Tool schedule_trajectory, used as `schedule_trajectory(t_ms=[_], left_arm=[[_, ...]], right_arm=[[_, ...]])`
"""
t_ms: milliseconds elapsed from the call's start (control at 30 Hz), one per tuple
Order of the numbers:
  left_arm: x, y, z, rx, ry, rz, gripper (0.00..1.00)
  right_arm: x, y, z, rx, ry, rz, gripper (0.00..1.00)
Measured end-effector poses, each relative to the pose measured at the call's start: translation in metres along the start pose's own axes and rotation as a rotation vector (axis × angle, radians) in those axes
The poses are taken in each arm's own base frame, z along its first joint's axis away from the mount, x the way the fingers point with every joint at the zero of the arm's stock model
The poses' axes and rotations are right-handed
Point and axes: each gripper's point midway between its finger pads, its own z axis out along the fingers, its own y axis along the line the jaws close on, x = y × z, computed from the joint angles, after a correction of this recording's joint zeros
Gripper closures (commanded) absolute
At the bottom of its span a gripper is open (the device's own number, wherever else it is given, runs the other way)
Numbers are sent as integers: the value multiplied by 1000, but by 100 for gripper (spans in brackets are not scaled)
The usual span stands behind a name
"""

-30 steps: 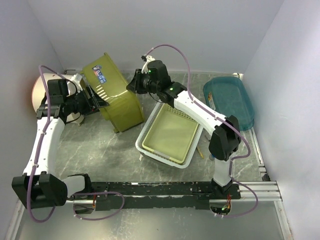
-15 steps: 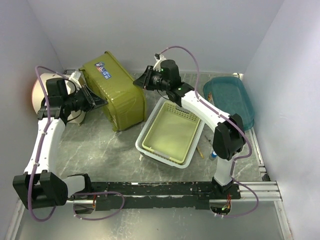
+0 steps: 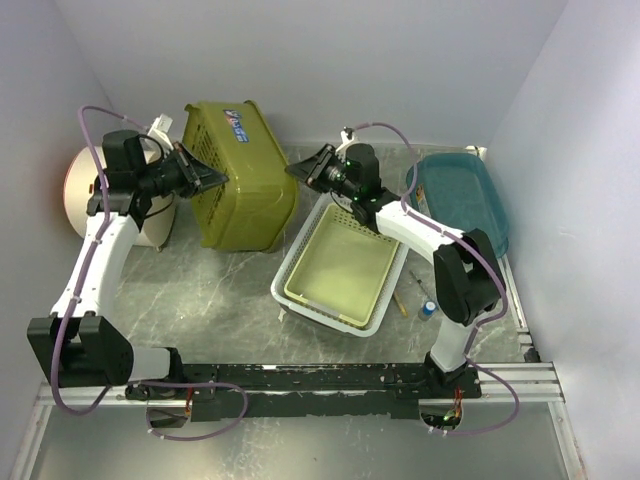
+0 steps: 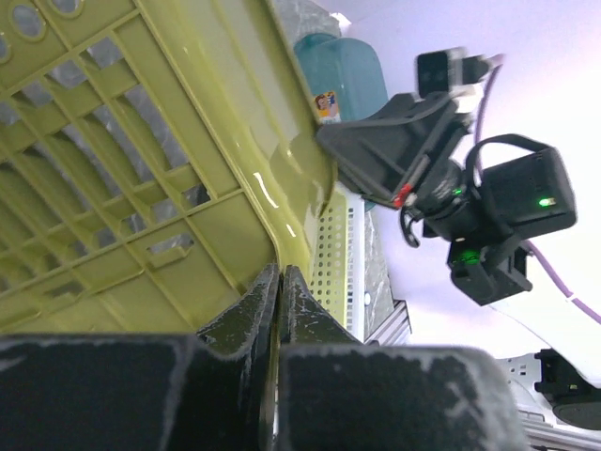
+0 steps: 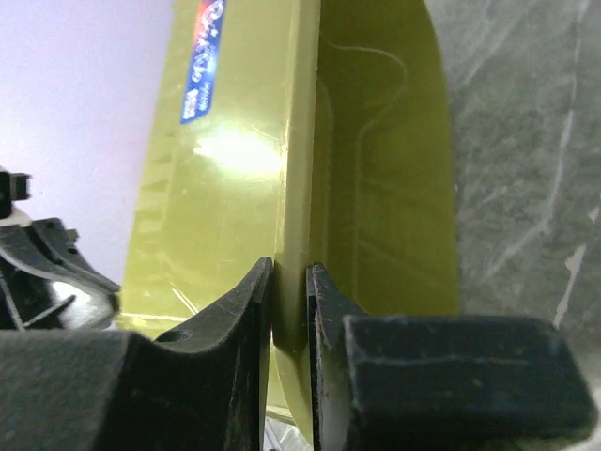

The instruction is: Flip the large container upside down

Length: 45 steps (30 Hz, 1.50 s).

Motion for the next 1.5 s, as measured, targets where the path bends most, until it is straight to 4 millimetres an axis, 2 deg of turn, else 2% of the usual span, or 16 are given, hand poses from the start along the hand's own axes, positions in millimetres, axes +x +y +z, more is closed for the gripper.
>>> schedule_trajectory(t_ms=[133,300,333,467,533,600,733,867,967,1100,1233,1333,1433,1500], left_arm=[[-4,-10,12,33,1,21,92],[3,-4,30,23,37,8,90],[4,-2,33,20,45,4,90],[6,6,39,2,56,10,88],[5,5,39,-3,55,20,87],[2,5,39,-6,49,38,88],[-5,6,43,-20,46,64,86],[-8,17,50,-47,52,77,83],[-7,26,56,-72,63,84,73],[-5,31,59,-96,70,104,53],[-11,16,61,-99,63,172,34],[-21,-2,58,-93,43,229,22],[-30,-19,55,-89,16,279,20],[-28,-30,52,-91,11,307,19]], right_arm=[[14,-25,-2,48,15,71,100],[52,-63,-3,131,102,144,100],[61,-68,-3,148,122,151,98],[85,-78,-1,180,187,155,59],[93,-79,-3,190,212,142,46],[96,-80,-4,204,231,117,40],[85,-80,-3,242,227,34,34],[63,-75,-8,311,209,-76,30],[42,-61,-18,342,185,-159,30],[12,-39,-48,378,135,-259,33],[-7,-35,-93,486,74,-295,37],[-9,-41,-120,589,47,-256,37],[3,-55,-141,668,45,-202,38],[18,-68,-149,714,62,-172,39]])
